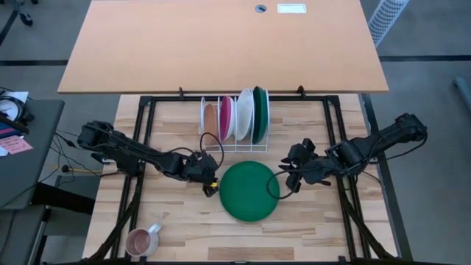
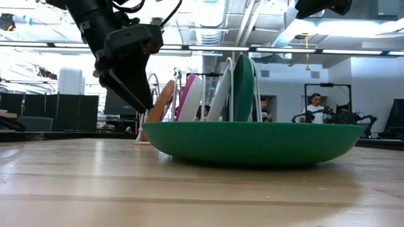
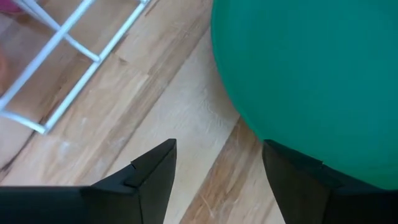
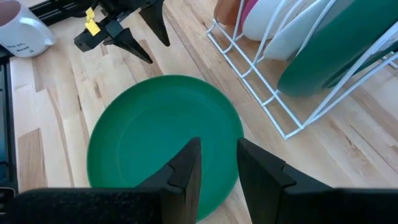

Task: Sort dishes
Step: Put the green plate in the dish rack

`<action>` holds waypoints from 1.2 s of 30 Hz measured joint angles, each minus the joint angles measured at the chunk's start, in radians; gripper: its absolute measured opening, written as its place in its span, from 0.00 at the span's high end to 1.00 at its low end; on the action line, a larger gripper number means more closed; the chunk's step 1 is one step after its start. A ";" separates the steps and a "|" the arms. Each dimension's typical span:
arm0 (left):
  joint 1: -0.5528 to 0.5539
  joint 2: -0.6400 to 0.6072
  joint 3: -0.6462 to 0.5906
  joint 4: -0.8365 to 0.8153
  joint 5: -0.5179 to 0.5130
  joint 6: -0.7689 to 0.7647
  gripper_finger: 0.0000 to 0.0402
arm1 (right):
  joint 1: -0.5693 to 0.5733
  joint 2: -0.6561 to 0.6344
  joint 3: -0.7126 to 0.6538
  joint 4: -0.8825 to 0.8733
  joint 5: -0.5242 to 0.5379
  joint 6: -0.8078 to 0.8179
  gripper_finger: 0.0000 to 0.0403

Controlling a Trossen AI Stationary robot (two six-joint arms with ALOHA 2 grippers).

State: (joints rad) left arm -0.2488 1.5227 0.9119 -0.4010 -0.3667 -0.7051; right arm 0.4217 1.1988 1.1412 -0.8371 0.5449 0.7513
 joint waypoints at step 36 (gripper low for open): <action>0.058 0.222 0.001 0.202 0.113 -0.058 0.38 | -0.024 0.000 -0.001 -0.012 0.001 0.000 0.73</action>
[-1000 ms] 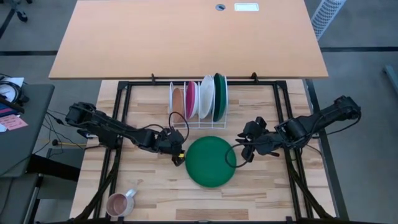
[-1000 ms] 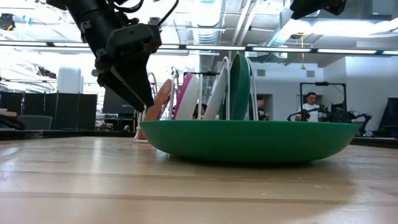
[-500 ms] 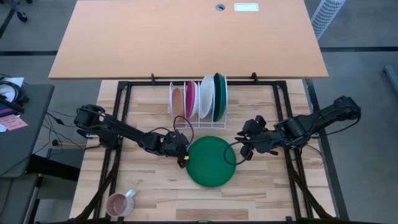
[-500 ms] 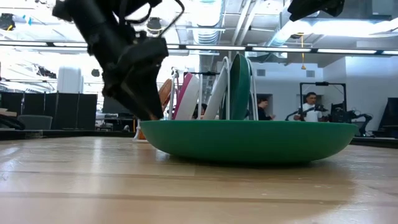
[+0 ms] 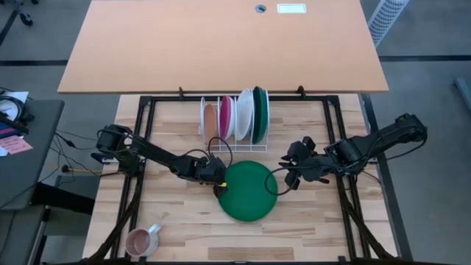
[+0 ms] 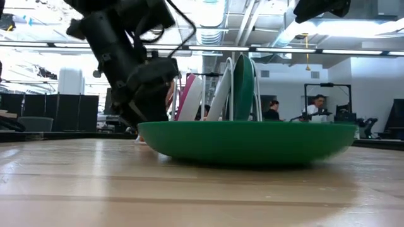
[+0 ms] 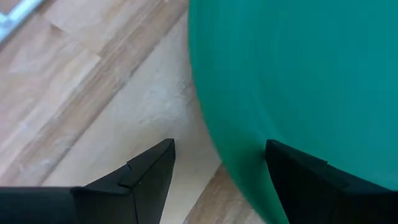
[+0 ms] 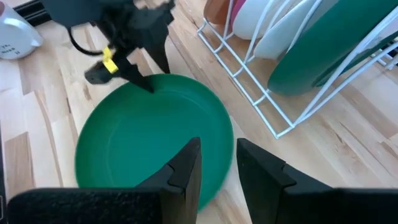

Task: Sort dishes
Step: Put the green plate in the dish rack

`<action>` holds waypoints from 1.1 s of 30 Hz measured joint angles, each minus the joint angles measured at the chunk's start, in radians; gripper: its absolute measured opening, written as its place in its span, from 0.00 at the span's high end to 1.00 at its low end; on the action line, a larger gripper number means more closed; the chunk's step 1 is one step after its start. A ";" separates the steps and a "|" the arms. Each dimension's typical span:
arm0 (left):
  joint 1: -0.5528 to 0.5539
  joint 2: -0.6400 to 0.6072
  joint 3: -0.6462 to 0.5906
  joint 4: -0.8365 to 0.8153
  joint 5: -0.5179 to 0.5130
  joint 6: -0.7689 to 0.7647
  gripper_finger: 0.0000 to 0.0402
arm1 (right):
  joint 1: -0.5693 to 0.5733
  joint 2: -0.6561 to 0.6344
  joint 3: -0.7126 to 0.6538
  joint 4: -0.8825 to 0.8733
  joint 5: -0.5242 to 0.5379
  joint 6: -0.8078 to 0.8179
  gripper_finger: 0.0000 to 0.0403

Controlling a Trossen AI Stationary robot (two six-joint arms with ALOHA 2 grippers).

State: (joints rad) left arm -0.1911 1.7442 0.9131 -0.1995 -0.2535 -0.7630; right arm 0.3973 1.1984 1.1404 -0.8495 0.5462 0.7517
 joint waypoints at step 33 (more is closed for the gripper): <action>-0.010 -0.196 0.095 -0.023 0.015 0.206 0.99 | -0.008 0.000 0.000 -0.009 0.003 -0.026 0.73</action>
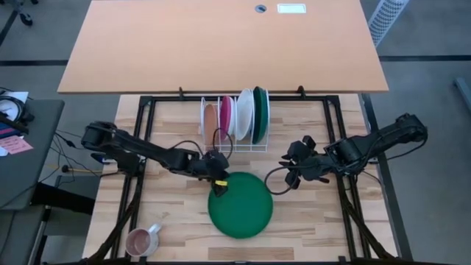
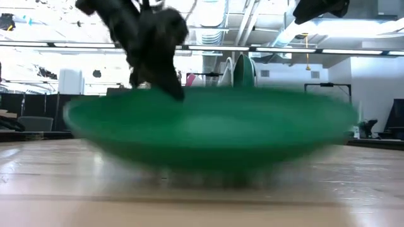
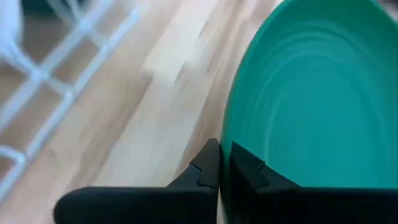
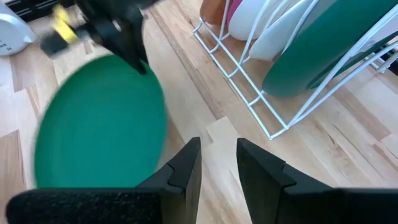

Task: Sort dishes
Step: Put the green plate in the dish rack

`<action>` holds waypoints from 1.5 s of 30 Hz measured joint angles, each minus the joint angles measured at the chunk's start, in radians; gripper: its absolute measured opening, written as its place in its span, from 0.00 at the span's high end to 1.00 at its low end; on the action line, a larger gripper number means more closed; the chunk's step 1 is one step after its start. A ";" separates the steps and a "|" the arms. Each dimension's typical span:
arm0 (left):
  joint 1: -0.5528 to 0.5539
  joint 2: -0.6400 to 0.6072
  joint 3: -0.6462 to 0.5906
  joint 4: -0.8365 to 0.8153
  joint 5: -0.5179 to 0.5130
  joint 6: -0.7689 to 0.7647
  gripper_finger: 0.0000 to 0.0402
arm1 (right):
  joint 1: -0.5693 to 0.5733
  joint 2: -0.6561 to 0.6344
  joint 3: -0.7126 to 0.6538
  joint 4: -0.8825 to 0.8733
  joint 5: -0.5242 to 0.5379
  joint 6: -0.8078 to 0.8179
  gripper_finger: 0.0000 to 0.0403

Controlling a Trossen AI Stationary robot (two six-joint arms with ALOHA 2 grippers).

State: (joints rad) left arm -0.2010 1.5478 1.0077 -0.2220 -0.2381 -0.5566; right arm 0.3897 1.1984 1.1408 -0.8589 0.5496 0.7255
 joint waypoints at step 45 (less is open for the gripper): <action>-0.190 -0.682 0.081 -0.320 -1.043 0.357 1.00 | -0.078 0.000 0.000 0.034 0.041 0.024 0.73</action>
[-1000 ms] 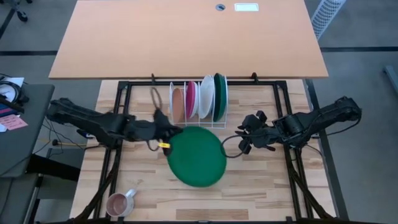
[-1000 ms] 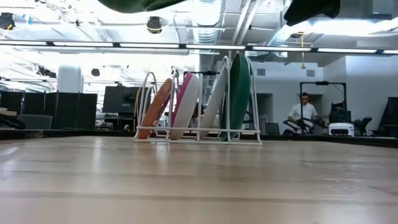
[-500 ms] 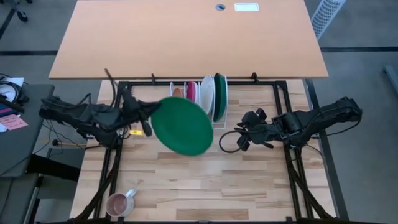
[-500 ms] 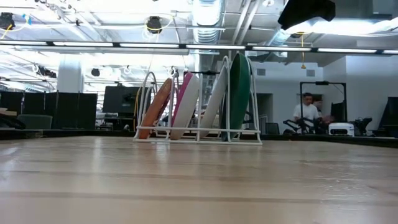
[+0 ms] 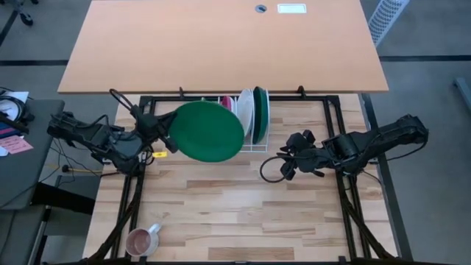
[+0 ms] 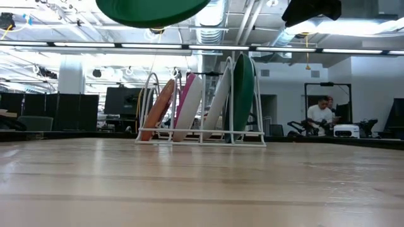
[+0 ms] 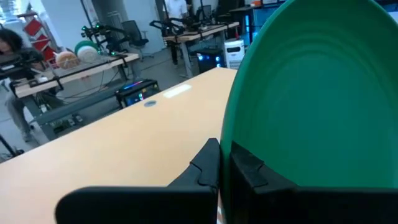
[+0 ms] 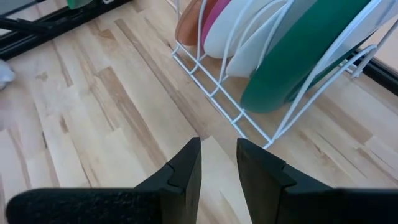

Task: Sort dishes
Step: Put the green plate in the dish rack

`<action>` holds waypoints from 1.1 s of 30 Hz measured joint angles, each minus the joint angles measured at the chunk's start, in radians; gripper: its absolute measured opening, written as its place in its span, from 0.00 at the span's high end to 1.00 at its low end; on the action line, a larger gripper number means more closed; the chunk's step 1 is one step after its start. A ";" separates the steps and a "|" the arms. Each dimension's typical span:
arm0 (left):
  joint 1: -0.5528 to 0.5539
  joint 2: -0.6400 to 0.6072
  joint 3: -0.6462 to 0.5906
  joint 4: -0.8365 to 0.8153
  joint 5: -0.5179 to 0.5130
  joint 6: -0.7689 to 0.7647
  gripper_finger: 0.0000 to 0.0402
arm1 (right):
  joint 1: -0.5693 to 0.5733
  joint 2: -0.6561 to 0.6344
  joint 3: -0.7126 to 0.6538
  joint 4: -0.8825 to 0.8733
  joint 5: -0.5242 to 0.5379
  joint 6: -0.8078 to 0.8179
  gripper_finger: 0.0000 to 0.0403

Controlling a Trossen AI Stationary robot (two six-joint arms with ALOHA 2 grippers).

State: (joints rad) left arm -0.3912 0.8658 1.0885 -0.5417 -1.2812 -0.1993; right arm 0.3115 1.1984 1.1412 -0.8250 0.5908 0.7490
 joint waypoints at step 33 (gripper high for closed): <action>0.000 0.005 0.000 -0.017 0.016 -0.025 1.00 | -0.005 0.000 0.000 -0.005 0.002 0.003 0.73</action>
State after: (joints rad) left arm -0.3908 0.8703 1.0885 -0.5592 -1.2652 -0.2248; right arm 0.3064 1.1984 1.1412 -0.8295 0.5930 0.7521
